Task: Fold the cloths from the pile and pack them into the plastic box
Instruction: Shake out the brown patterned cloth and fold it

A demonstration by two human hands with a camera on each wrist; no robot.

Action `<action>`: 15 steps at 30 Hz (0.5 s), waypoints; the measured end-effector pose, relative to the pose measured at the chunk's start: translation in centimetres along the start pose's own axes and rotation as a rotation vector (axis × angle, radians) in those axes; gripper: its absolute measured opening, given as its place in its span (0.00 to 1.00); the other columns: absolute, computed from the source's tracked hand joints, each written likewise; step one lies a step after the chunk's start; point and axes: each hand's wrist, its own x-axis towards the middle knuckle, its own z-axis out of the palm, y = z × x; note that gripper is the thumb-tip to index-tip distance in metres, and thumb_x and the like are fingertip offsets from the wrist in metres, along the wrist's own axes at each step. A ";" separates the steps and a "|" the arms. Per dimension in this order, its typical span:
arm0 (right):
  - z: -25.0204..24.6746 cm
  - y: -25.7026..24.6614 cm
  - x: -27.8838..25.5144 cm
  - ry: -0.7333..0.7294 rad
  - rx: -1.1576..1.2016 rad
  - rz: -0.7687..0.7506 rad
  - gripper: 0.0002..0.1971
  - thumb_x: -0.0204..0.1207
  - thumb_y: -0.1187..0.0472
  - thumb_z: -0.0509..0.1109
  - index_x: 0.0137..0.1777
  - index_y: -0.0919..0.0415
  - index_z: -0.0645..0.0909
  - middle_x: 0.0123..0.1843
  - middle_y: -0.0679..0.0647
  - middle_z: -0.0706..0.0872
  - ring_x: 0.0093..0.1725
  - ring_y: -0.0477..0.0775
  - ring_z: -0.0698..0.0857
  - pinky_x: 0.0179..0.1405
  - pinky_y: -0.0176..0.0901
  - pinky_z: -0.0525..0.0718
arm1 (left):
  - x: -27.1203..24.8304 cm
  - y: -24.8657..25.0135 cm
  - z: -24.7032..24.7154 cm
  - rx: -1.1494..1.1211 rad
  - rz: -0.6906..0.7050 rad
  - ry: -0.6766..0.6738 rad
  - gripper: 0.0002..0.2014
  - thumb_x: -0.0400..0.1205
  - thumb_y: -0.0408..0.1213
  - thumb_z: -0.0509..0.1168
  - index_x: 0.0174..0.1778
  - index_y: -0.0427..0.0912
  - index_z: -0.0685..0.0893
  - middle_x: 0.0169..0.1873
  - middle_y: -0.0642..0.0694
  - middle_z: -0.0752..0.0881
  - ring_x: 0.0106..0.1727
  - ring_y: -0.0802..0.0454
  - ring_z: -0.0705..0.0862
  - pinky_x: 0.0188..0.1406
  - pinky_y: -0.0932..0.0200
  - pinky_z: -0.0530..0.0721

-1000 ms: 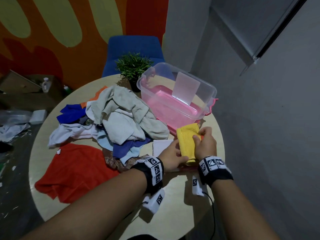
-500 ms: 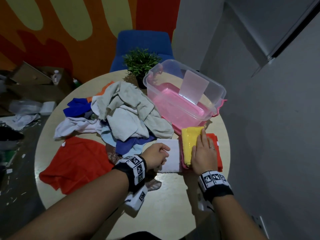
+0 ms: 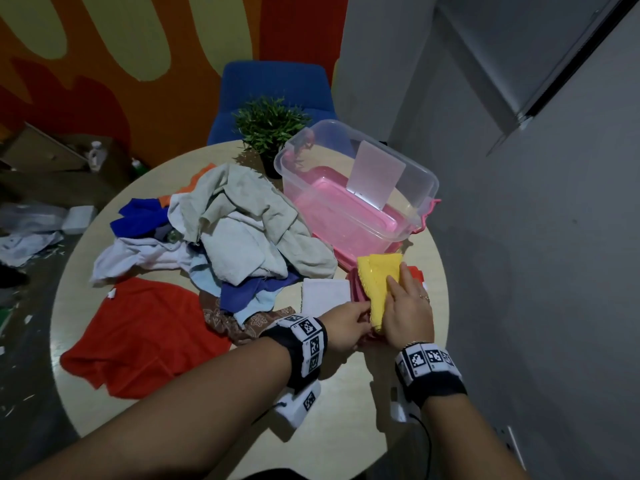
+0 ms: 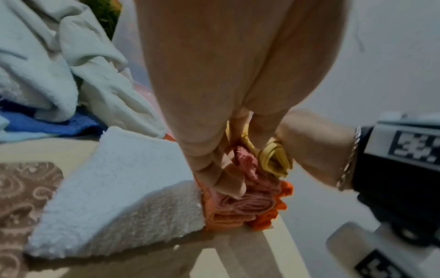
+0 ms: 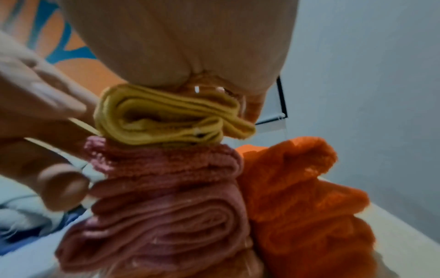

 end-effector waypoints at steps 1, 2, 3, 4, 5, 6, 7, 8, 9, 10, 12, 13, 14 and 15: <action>-0.1 -0.5 -0.1 -0.030 -0.134 -0.009 0.25 0.87 0.54 0.54 0.84 0.53 0.65 0.90 0.49 0.50 0.87 0.66 0.49 0.84 0.63 0.46 | 0.0 0.0 -0.1 0.045 -0.004 -0.006 0.13 0.87 0.28 0.59 0.66 0.36 0.80 0.48 0.40 0.85 0.43 0.43 0.83 0.54 0.40 0.87; -0.1 -1.0 0.0 -0.056 -0.242 -0.040 0.27 0.87 0.50 0.51 0.86 0.52 0.59 0.90 0.50 0.47 0.88 0.66 0.42 0.83 0.66 0.41 | 0.0 -0.1 -0.1 0.057 -0.015 -0.005 0.13 0.87 0.26 0.58 0.66 0.35 0.81 0.50 0.37 0.86 0.48 0.40 0.84 0.59 0.42 0.86; 0.0 -1.5 0.1 -0.072 -0.313 -0.090 0.30 0.87 0.49 0.51 0.87 0.52 0.53 0.90 0.53 0.44 0.87 0.66 0.38 0.82 0.68 0.37 | 0.0 -0.4 -0.3 0.074 -0.021 0.006 0.14 0.86 0.25 0.57 0.65 0.34 0.81 0.53 0.35 0.87 0.53 0.36 0.85 0.59 0.48 0.85; 0.2 -1.8 0.2 -0.098 -0.354 -0.145 0.32 0.86 0.50 0.53 0.88 0.53 0.48 0.90 0.56 0.41 0.87 0.66 0.35 0.82 0.68 0.36 | -0.1 -0.6 -0.6 0.108 -0.033 0.032 0.15 0.86 0.25 0.56 0.66 0.34 0.82 0.56 0.35 0.87 0.57 0.36 0.85 0.56 0.53 0.83; 0.6 -1.8 0.3 -0.139 -0.365 -0.184 0.35 0.86 0.51 0.55 0.88 0.53 0.43 0.89 0.58 0.36 0.87 0.65 0.34 0.84 0.66 0.36 | -0.4 -0.8 -1.0 0.140 -0.045 0.077 0.17 0.87 0.26 0.55 0.67 0.36 0.82 0.59 0.37 0.87 0.60 0.39 0.85 0.53 0.57 0.81; 1.2 -1.4 0.4 -0.181 -0.346 -0.202 0.36 0.86 0.52 0.56 0.88 0.53 0.41 0.87 0.59 0.31 0.87 0.64 0.33 0.85 0.64 0.39 | -0.8 -1.2 -1.6 0.156 -0.061 0.135 0.18 0.87 0.27 0.54 0.69 0.40 0.82 0.60 0.41 0.86 0.62 0.43 0.85 0.53 0.59 0.80; 1.8 -0.9 0.5 -0.220 -0.297 -0.190 0.35 0.87 0.53 0.54 0.88 0.53 0.39 0.86 0.58 0.28 0.87 0.62 0.33 0.86 0.63 0.42 | -1.1 -2.0 -2.2 0.136 -0.085 0.193 0.17 0.88 0.28 0.54 0.68 0.44 0.83 0.59 0.44 0.87 0.61 0.48 0.86 0.55 0.59 0.82; 2.3 -0.4 0.5 -0.243 -0.240 -0.150 0.33 0.88 0.51 0.50 0.88 0.53 0.38 0.85 0.58 0.27 0.87 0.61 0.34 0.87 0.61 0.45 | -1.6 -2.8 -2.9 0.098 -0.100 0.246 0.16 0.88 0.30 0.55 0.64 0.47 0.84 0.57 0.46 0.88 0.59 0.52 0.87 0.57 0.56 0.84; 2.7 0.1 0.5 -0.249 -0.192 -0.099 0.33 0.89 0.47 0.46 0.88 0.53 0.36 0.85 0.58 0.27 0.87 0.59 0.34 0.87 0.60 0.45 | -2.1 -3.7 -3.6 0.061 -0.108 0.300 0.14 0.87 0.31 0.56 0.60 0.48 0.85 0.54 0.46 0.89 0.56 0.53 0.88 0.58 0.54 0.86; 3.0 0.4 0.5 -0.247 -0.164 -0.057 0.33 0.88 0.43 0.42 0.88 0.53 0.34 0.86 0.58 0.27 0.87 0.59 0.35 0.87 0.59 0.44 | -2.6 -4.4 -4.5 0.034 -0.106 0.355 0.13 0.87 0.30 0.57 0.55 0.47 0.86 0.51 0.45 0.90 0.53 0.52 0.90 0.57 0.53 0.87; 3.3 0.6 0.5 -0.253 -0.156 -0.013 0.35 0.87 0.38 0.40 0.87 0.52 0.32 0.87 0.57 0.28 0.87 0.60 0.36 0.87 0.60 0.42 | -3.6 -6.1 -6.1 0.078 -0.118 0.466 0.12 0.86 0.29 0.58 0.51 0.46 0.86 0.48 0.46 0.90 0.50 0.49 0.89 0.46 0.62 0.86; 3.2 0.6 0.6 -0.262 -0.162 -0.005 0.35 0.87 0.38 0.40 0.87 0.51 0.32 0.87 0.56 0.28 0.87 0.61 0.36 0.86 0.61 0.42 | -4.1 -6.9 -7.0 0.133 -0.132 0.523 0.13 0.86 0.28 0.58 0.49 0.47 0.86 0.47 0.48 0.90 0.49 0.49 0.89 0.40 0.68 0.82; 3.0 0.6 0.7 -0.274 -0.164 0.001 0.35 0.86 0.37 0.39 0.87 0.50 0.32 0.87 0.55 0.28 0.87 0.63 0.36 0.86 0.62 0.42 | -4.6 -7.7 -7.7 0.178 -0.144 0.572 0.14 0.85 0.26 0.59 0.49 0.49 0.86 0.49 0.49 0.89 0.51 0.50 0.88 0.37 0.71 0.79; 2.6 0.5 0.8 -0.281 -0.162 0.009 0.35 0.86 0.36 0.39 0.87 0.48 0.33 0.87 0.54 0.28 0.87 0.64 0.36 0.86 0.62 0.41 | -4.9 -8.5 -8.3 0.212 -0.149 0.594 0.16 0.84 0.24 0.59 0.50 0.50 0.86 0.51 0.48 0.89 0.54 0.49 0.87 0.40 0.71 0.79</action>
